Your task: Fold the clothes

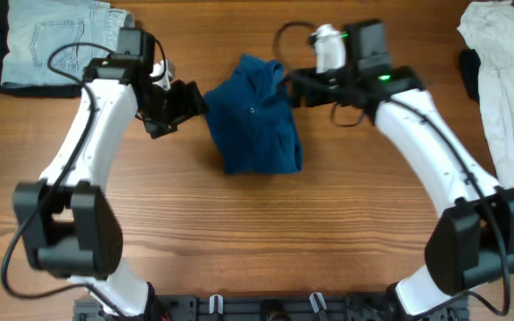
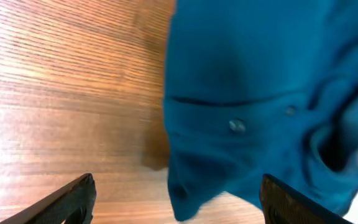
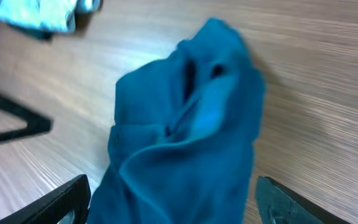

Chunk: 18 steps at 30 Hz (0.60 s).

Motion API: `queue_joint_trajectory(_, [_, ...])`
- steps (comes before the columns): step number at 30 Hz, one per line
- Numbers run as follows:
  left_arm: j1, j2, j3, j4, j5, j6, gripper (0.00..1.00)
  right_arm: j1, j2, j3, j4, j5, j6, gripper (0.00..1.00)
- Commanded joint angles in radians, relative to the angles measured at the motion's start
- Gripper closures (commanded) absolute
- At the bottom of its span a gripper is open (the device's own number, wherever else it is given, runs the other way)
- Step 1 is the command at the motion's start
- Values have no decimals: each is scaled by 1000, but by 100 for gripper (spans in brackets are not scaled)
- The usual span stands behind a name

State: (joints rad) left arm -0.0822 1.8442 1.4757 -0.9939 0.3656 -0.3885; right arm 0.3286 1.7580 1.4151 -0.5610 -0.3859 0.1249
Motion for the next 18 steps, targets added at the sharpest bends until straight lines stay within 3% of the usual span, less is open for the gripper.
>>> queue_joint_trajectory(1, [2,57,-6,31,-45,-47,15,119,26,19,-18,241,-73,15])
queue_joint_trajectory(8, [2,84,-6,36,-97,-46,14,304,42,29,-74,519,-40,12])
queue_joint_trajectory(18, [2,84,-6,35,-99,-38,11,324,169,31,-111,772,65,12])
